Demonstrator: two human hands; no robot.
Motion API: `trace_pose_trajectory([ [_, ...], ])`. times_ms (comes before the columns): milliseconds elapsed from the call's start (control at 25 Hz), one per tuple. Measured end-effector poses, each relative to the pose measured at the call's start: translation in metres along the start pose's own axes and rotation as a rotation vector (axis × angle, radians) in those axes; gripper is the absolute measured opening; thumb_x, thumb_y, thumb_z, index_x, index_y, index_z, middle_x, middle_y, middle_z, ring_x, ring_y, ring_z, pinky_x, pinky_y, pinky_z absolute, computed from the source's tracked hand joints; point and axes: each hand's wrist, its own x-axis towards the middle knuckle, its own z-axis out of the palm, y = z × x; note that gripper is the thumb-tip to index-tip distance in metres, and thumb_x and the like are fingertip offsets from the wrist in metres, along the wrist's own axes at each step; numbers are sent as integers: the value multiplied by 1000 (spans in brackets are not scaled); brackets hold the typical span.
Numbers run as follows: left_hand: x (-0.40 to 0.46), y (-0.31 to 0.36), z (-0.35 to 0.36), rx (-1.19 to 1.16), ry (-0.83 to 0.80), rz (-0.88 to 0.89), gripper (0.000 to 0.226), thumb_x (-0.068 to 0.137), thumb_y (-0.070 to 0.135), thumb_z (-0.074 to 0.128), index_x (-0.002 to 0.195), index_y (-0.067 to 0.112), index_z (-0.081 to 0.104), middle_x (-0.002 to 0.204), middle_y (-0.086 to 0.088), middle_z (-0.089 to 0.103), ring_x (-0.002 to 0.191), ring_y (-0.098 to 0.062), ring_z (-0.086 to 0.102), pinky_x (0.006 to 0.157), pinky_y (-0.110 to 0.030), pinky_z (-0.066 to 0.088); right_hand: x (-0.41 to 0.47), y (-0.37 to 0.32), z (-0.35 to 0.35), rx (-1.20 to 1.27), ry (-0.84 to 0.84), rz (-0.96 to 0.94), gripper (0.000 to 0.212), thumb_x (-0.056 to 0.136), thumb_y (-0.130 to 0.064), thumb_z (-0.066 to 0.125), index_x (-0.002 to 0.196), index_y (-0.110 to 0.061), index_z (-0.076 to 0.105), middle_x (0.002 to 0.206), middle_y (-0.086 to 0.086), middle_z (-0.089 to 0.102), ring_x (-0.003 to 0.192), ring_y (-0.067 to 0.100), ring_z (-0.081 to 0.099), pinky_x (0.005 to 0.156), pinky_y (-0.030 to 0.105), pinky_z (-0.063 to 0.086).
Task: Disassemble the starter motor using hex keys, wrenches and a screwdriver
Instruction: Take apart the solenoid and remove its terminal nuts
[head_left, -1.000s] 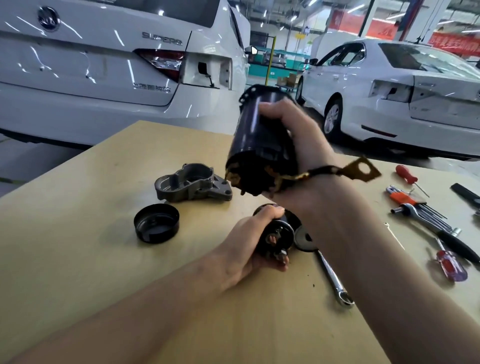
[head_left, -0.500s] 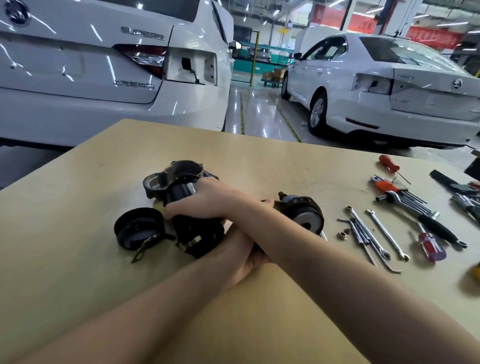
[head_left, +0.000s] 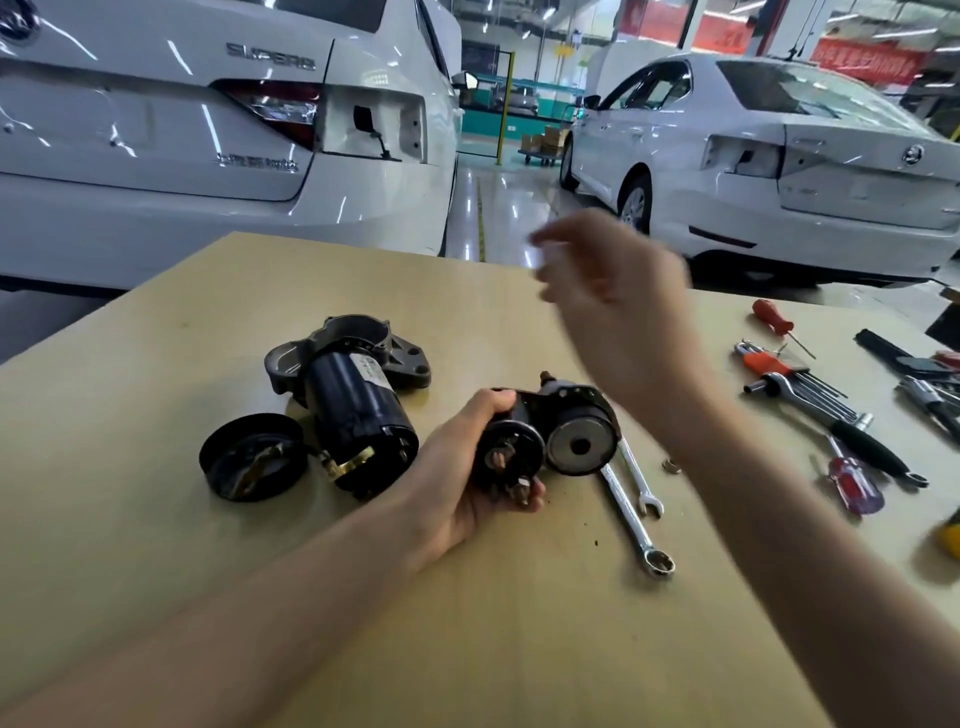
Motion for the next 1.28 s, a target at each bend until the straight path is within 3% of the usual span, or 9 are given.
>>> trace_pose_trajectory([
  [80,1,1,1,-85,30,24,25,90,31,57,91,6,58,64,-13,59,50,-24,56,46,-29,53,0,36,-37,-39,99,207,12,91,-15,53,94,-18,64,75,-3,67,62,14,63,65,34,53],
  [200,6,2,0,-228,26,29,26,90,31,57,91,5,59,67,-14,58,50,-24,57,48,-30,55,-27,82,-53,-125,-23,478,19,88,-4,51,98,-10,66,75,11,67,52,22,56,52,35,47],
  [320,9,0,-4,-259,0,34,35,83,32,61,100,2,56,72,-17,59,52,-27,60,51,-33,57,-39,101,-62,-177,-154,569,21,86,1,50,95,-7,67,70,13,66,42,19,51,36,20,37],
  [560,9,-6,-11,-242,-121,137,55,73,36,63,111,-4,58,90,-22,66,79,-36,70,64,-35,59,-37,108,-87,-334,-210,561,16,84,-2,57,85,-8,73,60,8,66,36,7,48,33,12,32],
  [720,9,-8,-11,-158,-198,254,41,77,35,63,104,5,71,105,-16,70,102,-33,67,73,-33,59,-47,88,-58,-203,-377,524,13,81,-16,71,75,-6,69,48,3,57,27,3,41,33,13,31],
  [840,9,-9,-8,-94,-158,277,26,77,36,64,84,15,78,98,-12,73,99,-30,68,70,-31,58,-60,81,-37,-425,-525,450,21,74,-33,73,72,-13,67,48,5,60,34,11,51,45,22,42],
  [960,8,-6,-8,-95,-90,267,31,75,41,72,84,12,74,90,-14,71,90,-31,71,61,-30,58,-64,78,-30,-612,-577,449,29,78,-31,63,77,-1,63,63,20,59,49,22,46,49,27,38],
  [1120,10,-5,-3,0,-46,276,50,72,51,59,94,7,65,84,-16,71,77,-27,72,60,-27,56,-66,68,-19,-865,-629,344,40,86,-33,52,58,-13,31,61,3,34,50,17,29,43,27,20],
  [1280,10,-7,-2,35,-4,297,49,71,56,55,86,11,67,74,-14,69,70,-24,72,58,-25,55,-65,69,-13,-906,-645,316,41,87,-35,49,57,-13,30,61,1,32,57,23,35,45,25,18],
])
